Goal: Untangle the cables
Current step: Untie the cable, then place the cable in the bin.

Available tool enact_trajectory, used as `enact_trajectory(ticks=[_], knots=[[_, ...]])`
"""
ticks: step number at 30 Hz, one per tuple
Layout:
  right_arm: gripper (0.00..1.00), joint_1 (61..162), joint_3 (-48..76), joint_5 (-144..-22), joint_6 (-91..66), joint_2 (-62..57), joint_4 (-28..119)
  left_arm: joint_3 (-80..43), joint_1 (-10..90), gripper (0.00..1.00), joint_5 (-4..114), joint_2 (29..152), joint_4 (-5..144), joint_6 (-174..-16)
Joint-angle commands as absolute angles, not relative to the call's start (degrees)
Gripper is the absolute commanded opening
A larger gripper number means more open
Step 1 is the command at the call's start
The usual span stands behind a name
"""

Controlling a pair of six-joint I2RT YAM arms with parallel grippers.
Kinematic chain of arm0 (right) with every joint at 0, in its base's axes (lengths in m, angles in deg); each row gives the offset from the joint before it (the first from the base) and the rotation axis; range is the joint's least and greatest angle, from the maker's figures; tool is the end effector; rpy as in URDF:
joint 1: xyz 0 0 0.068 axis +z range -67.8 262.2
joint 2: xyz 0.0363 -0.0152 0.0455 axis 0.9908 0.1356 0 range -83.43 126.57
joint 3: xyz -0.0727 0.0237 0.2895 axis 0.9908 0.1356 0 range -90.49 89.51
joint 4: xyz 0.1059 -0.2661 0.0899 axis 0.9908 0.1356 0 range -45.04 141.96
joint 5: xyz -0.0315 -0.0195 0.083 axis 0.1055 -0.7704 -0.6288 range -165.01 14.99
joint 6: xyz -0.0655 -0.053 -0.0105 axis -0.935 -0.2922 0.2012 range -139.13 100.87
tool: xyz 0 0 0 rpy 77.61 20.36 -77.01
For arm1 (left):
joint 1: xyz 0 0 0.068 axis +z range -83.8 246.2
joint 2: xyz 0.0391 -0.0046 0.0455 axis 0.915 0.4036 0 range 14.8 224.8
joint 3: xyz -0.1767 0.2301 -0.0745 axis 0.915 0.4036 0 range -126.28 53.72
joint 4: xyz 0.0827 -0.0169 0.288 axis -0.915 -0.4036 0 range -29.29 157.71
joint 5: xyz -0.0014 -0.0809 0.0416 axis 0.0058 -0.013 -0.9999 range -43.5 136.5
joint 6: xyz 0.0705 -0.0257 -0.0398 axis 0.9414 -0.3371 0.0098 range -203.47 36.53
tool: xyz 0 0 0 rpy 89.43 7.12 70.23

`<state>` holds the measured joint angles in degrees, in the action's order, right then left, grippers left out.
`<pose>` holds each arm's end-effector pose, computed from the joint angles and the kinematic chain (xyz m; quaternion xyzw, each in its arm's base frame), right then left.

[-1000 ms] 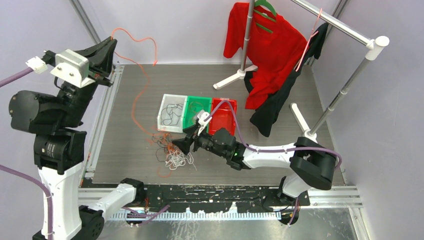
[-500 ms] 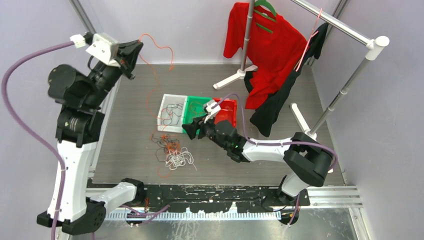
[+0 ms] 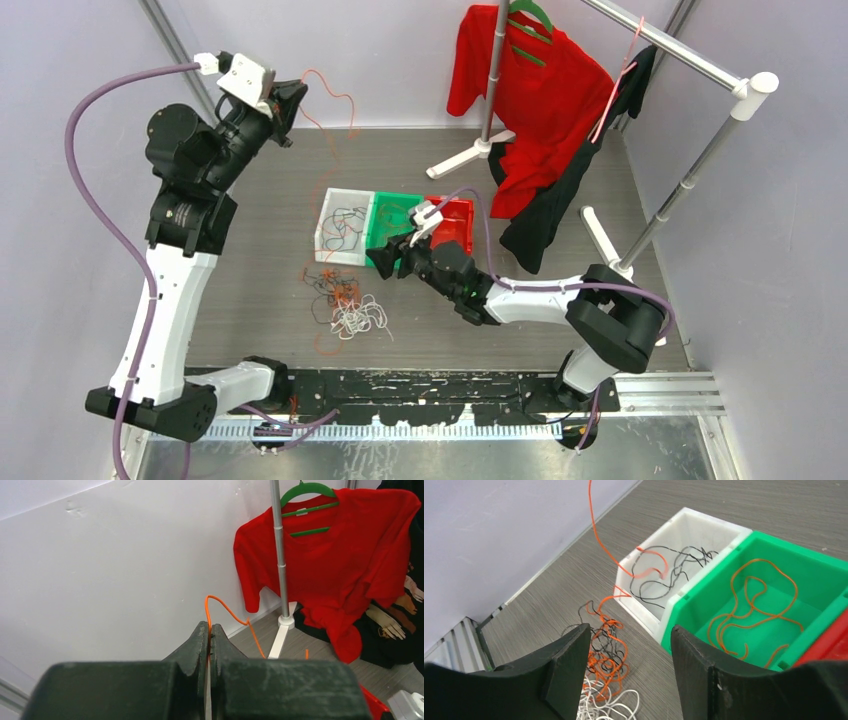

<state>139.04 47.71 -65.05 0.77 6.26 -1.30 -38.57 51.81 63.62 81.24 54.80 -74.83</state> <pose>0.2307 0.3295 0.2287 -0.1689 0.6968 0.3822 0.5830 0.2621 -0.0899 0.5919 0.2371 0.5803 -0.1314 0.7680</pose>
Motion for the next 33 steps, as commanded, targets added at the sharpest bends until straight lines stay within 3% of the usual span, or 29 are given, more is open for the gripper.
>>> enact_trajectory(ticks=[1, 10, 33], knots=[[0.65, 138.43, 49.56, -61.98, 0.76, 4.48, -3.66, -36.81, 51.8, 0.0, 63.1, 81.62, 61.83, -72.17], [0.64, 137.63, 52.82, -58.33, 0.89, 1.65, -3.94, -33.18, 51.79, 0.0, 63.17, 84.86, 64.33, -70.34], [0.63, 136.59, 56.74, -53.14, 3.54, 0.25, -5.68, -46.71, 51.79, 0.0, 65.26, 90.14, 61.08, -79.99]])
